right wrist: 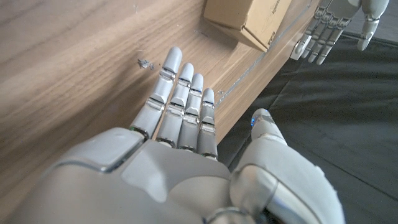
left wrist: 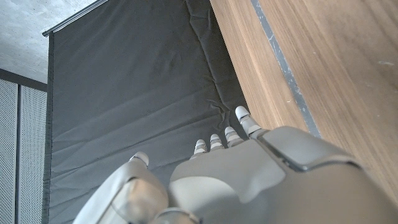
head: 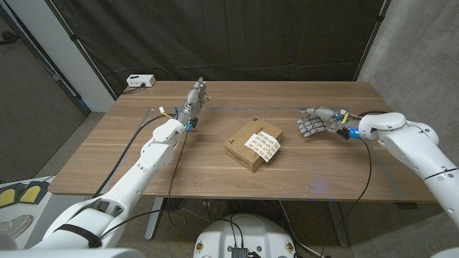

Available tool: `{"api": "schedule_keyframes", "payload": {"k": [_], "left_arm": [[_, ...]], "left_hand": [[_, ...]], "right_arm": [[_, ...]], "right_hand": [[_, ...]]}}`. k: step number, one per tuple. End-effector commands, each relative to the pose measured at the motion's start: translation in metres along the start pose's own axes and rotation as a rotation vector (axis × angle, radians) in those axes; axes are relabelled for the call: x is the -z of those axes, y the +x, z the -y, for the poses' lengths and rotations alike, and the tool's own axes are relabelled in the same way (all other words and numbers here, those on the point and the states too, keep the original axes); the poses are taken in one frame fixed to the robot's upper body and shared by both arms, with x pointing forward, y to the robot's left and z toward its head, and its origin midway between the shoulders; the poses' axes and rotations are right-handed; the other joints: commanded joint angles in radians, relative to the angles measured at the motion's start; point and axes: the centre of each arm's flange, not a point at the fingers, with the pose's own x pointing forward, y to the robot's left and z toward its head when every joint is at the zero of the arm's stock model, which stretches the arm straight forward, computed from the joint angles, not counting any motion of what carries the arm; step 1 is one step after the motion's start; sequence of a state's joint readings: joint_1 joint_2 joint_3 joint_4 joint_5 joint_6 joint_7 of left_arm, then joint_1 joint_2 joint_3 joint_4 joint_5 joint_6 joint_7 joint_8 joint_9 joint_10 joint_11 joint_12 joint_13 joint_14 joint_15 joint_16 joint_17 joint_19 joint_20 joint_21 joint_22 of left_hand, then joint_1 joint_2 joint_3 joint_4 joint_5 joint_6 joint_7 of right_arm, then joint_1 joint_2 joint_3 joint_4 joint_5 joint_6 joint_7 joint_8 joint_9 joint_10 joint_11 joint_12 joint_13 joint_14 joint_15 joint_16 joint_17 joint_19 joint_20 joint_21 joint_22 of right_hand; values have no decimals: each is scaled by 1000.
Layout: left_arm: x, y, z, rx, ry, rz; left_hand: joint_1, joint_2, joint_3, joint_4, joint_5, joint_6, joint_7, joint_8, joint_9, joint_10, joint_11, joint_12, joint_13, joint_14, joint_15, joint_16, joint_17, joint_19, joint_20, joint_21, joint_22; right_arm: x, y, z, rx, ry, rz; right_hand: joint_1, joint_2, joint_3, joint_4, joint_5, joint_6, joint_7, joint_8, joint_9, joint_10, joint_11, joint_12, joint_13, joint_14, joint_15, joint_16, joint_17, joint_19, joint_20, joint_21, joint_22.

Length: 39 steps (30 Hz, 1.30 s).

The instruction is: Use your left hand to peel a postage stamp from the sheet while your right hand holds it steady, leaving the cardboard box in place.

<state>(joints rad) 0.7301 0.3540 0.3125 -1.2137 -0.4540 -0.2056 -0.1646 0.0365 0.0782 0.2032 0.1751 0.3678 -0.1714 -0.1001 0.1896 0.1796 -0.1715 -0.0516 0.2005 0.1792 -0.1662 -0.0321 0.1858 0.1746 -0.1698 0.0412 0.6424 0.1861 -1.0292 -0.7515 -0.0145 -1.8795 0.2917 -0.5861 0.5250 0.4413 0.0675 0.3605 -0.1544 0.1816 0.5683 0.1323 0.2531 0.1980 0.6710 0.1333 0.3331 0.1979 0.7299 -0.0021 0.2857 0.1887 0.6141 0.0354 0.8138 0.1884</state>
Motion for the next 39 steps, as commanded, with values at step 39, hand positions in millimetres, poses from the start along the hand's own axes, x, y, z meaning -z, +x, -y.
{"api": "schedule_keyframes", "payload": {"k": [39], "left_arm": [[-4, 7, 9, 23, -2, 9]], "left_hand": [[5, 67, 5, -5, 5, -73, -4, 2, 3, -67, 2, 1, 3, -75, -9, 1, 3, -107, 7, -11, 3]], "right_arm": [[-12, 4, -24, -410, -175, -246]], "right_hand": [[69, 37, 21, -2, 3, -74, -35, -59, 3, -189, -23, -107, 4, -342, 72, -112, 10, -368, 63, -146, 6]]}}
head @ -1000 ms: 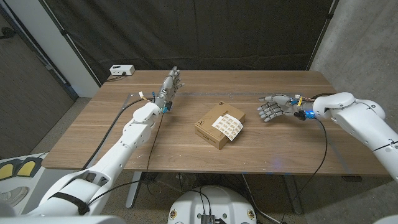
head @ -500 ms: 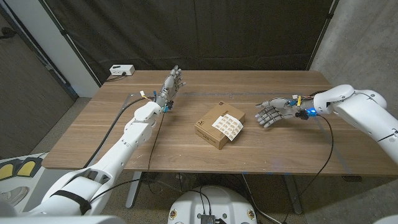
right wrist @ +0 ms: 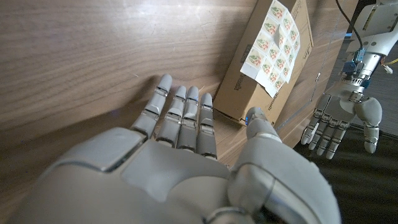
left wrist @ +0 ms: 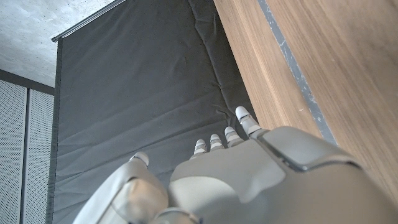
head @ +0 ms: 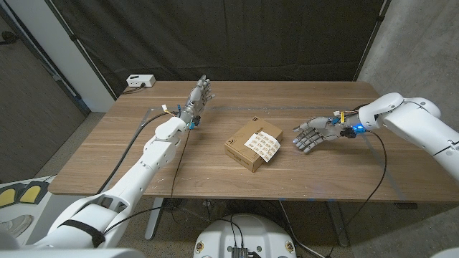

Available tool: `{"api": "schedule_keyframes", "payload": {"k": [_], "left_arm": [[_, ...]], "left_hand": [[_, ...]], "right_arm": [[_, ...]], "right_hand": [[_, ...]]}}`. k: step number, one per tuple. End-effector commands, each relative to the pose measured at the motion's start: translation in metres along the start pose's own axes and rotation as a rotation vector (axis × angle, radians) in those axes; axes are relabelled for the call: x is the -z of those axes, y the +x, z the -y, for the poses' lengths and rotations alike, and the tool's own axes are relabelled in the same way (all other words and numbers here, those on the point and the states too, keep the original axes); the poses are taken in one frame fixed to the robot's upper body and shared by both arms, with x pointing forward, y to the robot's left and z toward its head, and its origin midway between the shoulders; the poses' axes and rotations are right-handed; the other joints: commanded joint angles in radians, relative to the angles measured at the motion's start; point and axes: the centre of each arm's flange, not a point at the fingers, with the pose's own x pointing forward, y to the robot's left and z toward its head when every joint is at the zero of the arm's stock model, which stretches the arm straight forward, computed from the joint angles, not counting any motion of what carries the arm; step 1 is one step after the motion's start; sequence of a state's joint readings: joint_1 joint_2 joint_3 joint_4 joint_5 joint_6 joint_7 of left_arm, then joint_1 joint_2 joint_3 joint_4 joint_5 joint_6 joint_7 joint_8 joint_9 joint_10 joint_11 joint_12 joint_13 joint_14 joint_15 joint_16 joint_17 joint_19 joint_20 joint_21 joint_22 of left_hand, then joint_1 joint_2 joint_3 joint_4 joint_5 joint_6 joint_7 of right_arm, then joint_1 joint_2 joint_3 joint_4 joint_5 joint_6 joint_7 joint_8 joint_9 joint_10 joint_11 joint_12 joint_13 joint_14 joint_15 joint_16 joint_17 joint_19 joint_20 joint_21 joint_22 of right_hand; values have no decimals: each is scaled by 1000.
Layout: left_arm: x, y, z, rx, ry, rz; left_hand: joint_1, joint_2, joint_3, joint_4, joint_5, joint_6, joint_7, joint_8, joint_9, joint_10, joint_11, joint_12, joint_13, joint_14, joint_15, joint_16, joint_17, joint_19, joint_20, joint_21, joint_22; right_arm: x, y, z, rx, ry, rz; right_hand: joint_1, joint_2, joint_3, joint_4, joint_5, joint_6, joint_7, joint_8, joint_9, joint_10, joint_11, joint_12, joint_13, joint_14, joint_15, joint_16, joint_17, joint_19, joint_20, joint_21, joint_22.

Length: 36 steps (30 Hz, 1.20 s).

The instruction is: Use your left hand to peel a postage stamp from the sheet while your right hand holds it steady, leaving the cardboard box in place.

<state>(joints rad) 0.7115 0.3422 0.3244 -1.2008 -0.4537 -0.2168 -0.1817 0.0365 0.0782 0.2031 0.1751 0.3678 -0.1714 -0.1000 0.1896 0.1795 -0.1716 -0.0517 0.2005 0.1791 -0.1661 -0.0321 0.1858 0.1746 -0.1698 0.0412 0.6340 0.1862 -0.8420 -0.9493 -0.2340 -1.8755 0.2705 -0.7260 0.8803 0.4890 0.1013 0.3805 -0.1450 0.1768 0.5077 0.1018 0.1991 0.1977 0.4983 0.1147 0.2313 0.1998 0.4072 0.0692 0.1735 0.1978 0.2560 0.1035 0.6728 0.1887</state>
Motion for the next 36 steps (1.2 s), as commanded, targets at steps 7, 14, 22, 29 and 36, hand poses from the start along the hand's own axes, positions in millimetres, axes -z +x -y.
{"api": "schedule_keyframes", "payload": {"k": [7, 14, 22, 29, 36], "left_arm": [[0, 1, 1, -3, 2, -7], [2, 1, 1, -5, -2, -14], [2, 2, 1, -6, 1, -19], [2, 5, 1, -3, 4, -21], [1, 8, 1, 4, 9, -21]], "left_hand": [[5, 67, 5, -5, 5, -74, -4, 1, 3, -68, 1, 0, 3, -76, -9, 0, 3, -108, 7, -4, 3], [5, 67, 5, -5, 5, -74, -5, 1, 3, -68, 1, 0, 3, -76, -9, 0, 3, -108, 7, -5, 3], [5, 67, 5, -5, 5, -75, -5, 1, 3, -68, -1, -1, 3, -77, -10, 0, 3, -108, 7, -6, 3], [5, 68, 5, -5, 6, -76, -4, 0, 3, -69, 2, -1, 3, -77, -9, -1, 3, -108, 7, -8, 3], [6, 68, 5, -5, 6, -77, -4, 0, 3, -71, 3, -2, 3, -78, -9, -1, 3, -107, 7, -9, 3]], "right_arm": [[-4, 19, -2, -94, -45, -6], [-7, 28, -1, -136, -51, 21], [-10, 35, 3, -202, -38, 85], [-10, 40, 7, -269, 1, 162], [-10, 42, 9, -314, 20, 199]], "right_hand": [[88, 17, 11, -23, 5, -41, -5, -7, 2, -36, -12, -10, 2, 38, -61, 38, 4, 44, -71, 24, 12], [88, 25, 1, -8, 2, -50, -8, -6, 2, -52, -14, -15, 3, 77, -81, 60, 19, 55, -84, 40, 22], [82, 24, -16, 3, -2, -53, -43, -2, 1, -58, -36, -14, 3, 102, -103, 82, 42, 53, -106, 59, 36], [61, 25, -42, 19, -4, -11, -55, 14, 0, -13, -44, 0, 3, 147, -128, 124, 76, 56, -112, 89, 56], [68, 29, -65, 16, -4, 81, -74, 38, -1, 74, -61, 18, 2, 211, -153, 200, 127, 73, -112, 142, 89]]}}
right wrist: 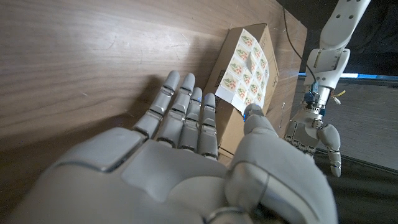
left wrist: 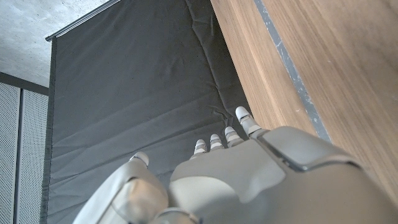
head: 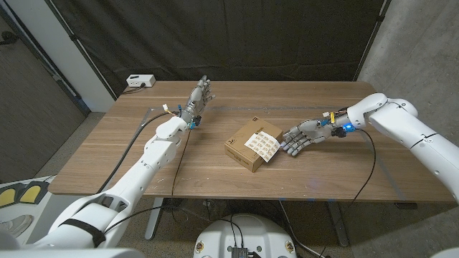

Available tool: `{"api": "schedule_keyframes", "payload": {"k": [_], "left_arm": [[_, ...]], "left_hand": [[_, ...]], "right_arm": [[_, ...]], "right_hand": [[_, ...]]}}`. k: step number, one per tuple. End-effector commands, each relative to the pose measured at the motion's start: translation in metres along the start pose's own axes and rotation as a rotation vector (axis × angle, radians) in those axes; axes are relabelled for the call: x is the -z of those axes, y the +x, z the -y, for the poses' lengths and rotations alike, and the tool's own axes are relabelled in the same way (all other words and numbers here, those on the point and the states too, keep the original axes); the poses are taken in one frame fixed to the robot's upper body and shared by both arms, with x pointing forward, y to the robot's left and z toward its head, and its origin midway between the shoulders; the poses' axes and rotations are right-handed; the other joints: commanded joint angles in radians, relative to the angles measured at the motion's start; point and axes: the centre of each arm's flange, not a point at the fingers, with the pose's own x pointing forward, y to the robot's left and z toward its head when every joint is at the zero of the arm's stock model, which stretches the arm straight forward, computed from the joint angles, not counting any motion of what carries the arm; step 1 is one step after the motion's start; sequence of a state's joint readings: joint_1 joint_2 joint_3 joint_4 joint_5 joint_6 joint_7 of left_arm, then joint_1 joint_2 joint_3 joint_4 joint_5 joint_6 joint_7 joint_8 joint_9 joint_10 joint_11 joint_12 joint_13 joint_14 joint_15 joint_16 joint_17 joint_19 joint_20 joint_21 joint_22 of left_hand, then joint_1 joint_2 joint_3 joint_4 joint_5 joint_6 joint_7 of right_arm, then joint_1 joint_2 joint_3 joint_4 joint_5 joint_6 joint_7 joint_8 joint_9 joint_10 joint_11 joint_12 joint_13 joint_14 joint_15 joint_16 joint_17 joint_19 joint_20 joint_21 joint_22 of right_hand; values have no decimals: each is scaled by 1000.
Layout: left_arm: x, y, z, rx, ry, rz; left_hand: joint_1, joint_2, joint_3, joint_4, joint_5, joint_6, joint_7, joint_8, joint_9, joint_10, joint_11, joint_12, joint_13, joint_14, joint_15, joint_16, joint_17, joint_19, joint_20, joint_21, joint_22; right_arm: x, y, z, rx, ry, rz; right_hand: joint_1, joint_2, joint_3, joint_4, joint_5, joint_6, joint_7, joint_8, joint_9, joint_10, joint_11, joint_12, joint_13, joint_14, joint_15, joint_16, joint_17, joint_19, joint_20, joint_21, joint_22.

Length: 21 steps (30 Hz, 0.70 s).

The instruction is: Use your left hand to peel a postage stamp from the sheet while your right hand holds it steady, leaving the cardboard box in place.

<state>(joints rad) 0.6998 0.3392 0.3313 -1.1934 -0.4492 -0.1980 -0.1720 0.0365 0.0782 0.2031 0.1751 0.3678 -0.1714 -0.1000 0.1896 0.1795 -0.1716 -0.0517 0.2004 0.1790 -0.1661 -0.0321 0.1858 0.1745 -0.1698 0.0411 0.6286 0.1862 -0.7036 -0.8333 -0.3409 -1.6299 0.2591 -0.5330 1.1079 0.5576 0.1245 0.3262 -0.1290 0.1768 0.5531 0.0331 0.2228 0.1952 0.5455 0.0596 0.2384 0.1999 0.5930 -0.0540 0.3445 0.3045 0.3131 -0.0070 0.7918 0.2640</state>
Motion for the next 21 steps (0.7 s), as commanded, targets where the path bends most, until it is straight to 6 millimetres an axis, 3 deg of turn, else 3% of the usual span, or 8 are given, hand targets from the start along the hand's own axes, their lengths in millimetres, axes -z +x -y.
{"api": "schedule_keyframes", "payload": {"k": [1, 8, 13, 21], "left_arm": [[-1, 4, 0, 9, 7, -4], [0, 5, 0, 10, 5, -4], [0, 5, -1, 10, 2, -2], [0, 6, -2, 10, 2, -1]], "left_hand": [[6, 68, 5, -5, 6, -77, -5, 0, 3, -71, 3, -2, 3, -78, -9, -1, 3, -109, 8, -4, 3], [7, 68, 5, -5, 6, -78, -5, -1, 3, -72, 3, -2, 3, -79, -9, -1, 3, -109, 7, -5, 3], [7, 68, 5, -5, 6, -77, -6, 0, 3, -72, 3, -2, 3, -80, -9, -1, 3, -108, 8, -5, 3], [7, 67, 5, -6, 6, -77, -7, 0, 3, -71, 4, -2, 3, -79, -9, -1, 3, -108, 8, -6, 3]], "right_arm": [[-1, 5, 6, -88, 27, 87], [-2, 7, 8, -105, 20, 66], [-4, 6, 7, -50, -5, -5], [-11, 4, 7, 44, -66, -119]], "right_hand": [[1, 5, -13, -1, -4, 41, -4, 15, 1, 33, -6, 11, 2, 37, -31, 38, 26, 19, -1, 29, 17], [7, 5, -18, -4, -3, 65, -7, 17, 0, 51, -14, 11, 1, 53, -30, 61, 41, 29, 3, 51, 28], [10, -1, -18, -5, -3, -26, 44, -29, -2, -34, 42, -33, 0, 14, -14, 39, 35, 8, 9, 83, 53], [48, -17, -23, -26, 1, -103, 63, -44, -1, -122, 43, -59, 2, -60, 3, 30, 48, -20, 0, 109, 74]]}}
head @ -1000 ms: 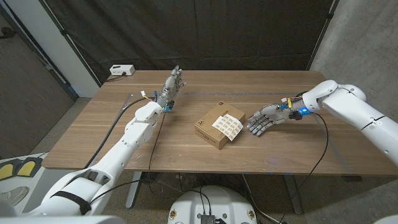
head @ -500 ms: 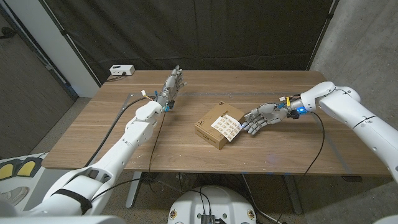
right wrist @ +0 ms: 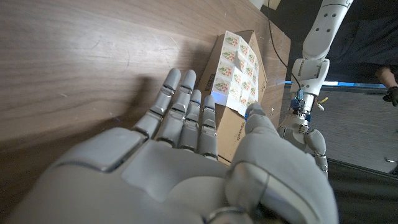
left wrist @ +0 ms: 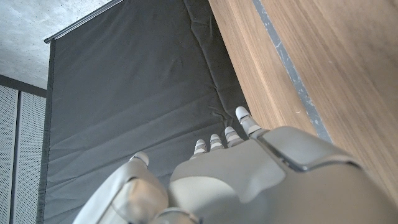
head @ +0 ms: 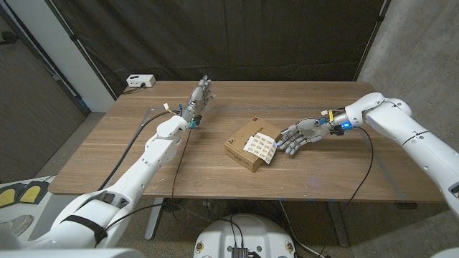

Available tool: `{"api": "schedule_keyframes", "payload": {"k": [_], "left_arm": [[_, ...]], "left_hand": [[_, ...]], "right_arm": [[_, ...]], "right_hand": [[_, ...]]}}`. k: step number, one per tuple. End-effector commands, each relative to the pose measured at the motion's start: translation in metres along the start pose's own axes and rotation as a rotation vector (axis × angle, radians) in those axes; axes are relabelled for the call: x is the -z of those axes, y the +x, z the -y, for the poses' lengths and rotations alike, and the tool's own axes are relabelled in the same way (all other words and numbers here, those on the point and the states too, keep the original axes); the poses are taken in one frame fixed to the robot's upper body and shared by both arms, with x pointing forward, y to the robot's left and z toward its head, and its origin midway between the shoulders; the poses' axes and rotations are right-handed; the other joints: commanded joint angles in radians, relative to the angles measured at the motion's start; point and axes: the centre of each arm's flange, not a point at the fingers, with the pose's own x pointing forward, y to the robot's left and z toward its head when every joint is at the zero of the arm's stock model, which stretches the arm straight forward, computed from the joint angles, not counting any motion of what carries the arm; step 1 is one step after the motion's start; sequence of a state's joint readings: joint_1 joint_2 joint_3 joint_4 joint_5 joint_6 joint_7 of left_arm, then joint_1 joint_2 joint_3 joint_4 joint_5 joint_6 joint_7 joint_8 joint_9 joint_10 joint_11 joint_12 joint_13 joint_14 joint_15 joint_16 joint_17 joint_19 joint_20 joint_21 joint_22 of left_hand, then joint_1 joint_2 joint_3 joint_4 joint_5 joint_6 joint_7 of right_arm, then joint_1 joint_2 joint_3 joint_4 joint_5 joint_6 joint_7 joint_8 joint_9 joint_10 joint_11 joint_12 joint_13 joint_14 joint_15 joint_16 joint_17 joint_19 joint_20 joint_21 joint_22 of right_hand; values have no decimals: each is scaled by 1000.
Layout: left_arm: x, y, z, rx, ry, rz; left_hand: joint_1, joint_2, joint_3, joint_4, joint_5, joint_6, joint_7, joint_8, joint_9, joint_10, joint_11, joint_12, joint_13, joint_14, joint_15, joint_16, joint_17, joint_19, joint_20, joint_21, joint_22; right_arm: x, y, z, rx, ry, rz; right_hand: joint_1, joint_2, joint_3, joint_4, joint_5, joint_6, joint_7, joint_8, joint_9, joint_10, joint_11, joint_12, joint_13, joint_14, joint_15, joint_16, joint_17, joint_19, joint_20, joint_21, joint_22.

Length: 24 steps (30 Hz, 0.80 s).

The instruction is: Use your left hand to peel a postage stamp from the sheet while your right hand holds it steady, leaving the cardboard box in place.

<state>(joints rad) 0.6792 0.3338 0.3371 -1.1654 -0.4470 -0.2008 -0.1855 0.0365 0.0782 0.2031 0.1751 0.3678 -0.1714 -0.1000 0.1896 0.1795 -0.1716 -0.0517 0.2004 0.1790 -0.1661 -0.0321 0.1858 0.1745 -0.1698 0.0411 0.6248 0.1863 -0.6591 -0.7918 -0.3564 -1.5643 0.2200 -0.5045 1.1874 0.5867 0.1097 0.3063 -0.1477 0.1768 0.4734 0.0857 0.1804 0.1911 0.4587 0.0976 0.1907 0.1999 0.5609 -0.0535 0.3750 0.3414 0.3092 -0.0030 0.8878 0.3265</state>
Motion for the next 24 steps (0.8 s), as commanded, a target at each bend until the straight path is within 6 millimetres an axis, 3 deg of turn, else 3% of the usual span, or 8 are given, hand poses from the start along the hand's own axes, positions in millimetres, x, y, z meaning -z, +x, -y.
{"api": "schedule_keyframes", "payload": {"k": [1, 7, 10, 17, 24], "left_arm": [[0, 1, -2, 1, -1, 4], [0, 2, -4, -1, -2, 5], [0, 3, -5, -2, 0, 7], [-1, 3, -6, -3, 1, 7], [0, 3, -8, -7, -4, 5]], "left_hand": [[7, 67, 5, -6, 6, -77, -7, 0, 3, -70, 4, -2, 3, -79, -9, -1, 3, -110, 9, -3, 3], [7, 66, 4, -6, 6, -77, -6, 0, 3, -72, 4, -2, 3, -79, -8, -1, 3, -109, 9, -4, 3], [8, 66, 4, -6, 6, -77, -7, 0, 3, -72, 3, -2, 3, -79, -9, -1, 3, -108, 9, -4, 3], [8, 66, 4, -6, 6, -77, -6, 0, 3, -72, 2, -2, 3, -80, -8, -1, 3, -107, 10, -5, 3], [9, 65, 4, -7, 7, -78, -6, -1, 3, -73, 1, -2, 3, -80, -8, -1, 3, -106, 10, -6, 3]], "right_arm": [[-7, -3, 2, 112, -57, -133], [-10, -1, 4, 93, -67, -178], [-10, 5, 4, 47, -62, -184], [-10, 14, 7, -55, -53, -197], [-12, 19, 9, -145, -47, -165]], "right_hand": [[22, -5, -5, -8, 1, -27, 14, -1, 4, -40, 7, -11, 3, -37, 2, -2, 13, -22, -7, 15, 14], [34, -8, -14, -7, 3, -35, 4, 6, 5, -43, 4, -3, 6, -7, -10, 32, 30, -33, -17, 31, 28], [17, -11, -37, 10, 2, -9, -17, 20, 6, -16, -11, 10, 8, 28, -23, 80, 58, -33, -33, 58, 48], [-10, -17, -67, 27, 3, -1, -22, 19, 4, -21, -25, 6, 7, 42, -39, 130, 95, -38, -46, 88, 73], [-27, -23, -88, 34, 7, 30, -16, 27, 2, 7, -20, 15, 6, 57, -41, 169, 122, -34, -43, 113, 91]]}}
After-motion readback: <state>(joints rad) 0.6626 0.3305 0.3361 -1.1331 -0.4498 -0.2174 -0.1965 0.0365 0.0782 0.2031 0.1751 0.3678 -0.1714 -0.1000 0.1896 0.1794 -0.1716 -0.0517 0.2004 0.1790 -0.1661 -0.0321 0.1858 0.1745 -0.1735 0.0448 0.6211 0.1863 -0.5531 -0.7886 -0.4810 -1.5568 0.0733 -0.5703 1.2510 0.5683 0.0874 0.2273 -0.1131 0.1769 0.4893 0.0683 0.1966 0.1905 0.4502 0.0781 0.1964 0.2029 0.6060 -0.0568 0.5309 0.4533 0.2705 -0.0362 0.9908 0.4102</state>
